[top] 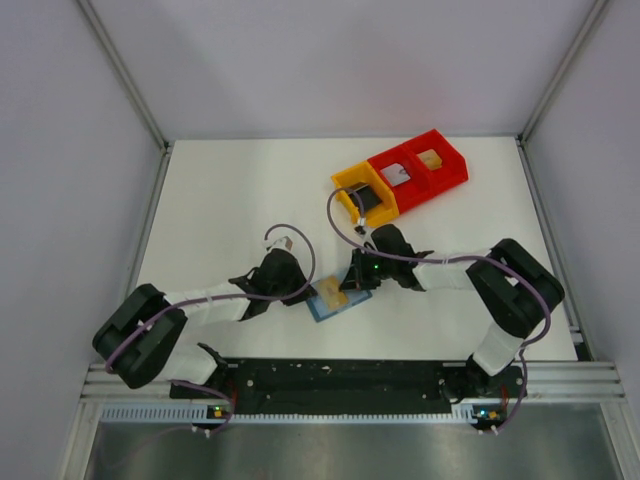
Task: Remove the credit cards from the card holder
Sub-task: Remove the credit card from the card holder.
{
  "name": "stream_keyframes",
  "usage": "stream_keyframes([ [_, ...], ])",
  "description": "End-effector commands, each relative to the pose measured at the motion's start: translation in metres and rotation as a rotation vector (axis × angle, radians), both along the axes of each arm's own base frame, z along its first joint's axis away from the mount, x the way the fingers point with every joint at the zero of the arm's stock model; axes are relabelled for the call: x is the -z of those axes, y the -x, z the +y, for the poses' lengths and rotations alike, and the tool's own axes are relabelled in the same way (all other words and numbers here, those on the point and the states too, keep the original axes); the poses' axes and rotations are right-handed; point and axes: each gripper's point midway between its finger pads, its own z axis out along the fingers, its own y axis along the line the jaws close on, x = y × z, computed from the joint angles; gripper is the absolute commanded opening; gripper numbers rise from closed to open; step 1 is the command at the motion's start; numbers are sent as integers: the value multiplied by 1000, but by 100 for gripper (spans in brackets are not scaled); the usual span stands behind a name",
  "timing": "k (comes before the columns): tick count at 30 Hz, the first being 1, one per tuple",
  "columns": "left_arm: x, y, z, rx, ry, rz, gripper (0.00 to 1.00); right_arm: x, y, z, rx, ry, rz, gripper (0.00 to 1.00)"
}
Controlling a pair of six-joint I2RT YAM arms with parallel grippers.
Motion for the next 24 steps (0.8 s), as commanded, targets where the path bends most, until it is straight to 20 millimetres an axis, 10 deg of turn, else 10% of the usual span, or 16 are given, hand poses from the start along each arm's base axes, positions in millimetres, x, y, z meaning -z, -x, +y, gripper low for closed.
stream_keyframes([
  [1,22,8,21,-15,-118,49,5,-9,-14,-6,22,28,-74,0],
  [10,-14,4,-3,37,42,-32,8,-5,-9,1,-13,-4,-45,0],
  [17,-65,-5,-21,79,181,-169,31,-6,-7,4,-27,-20,-41,0],
  [24,-49,-7,-28,108,169,-140,31,-7,-5,8,-34,-38,-31,0],
])
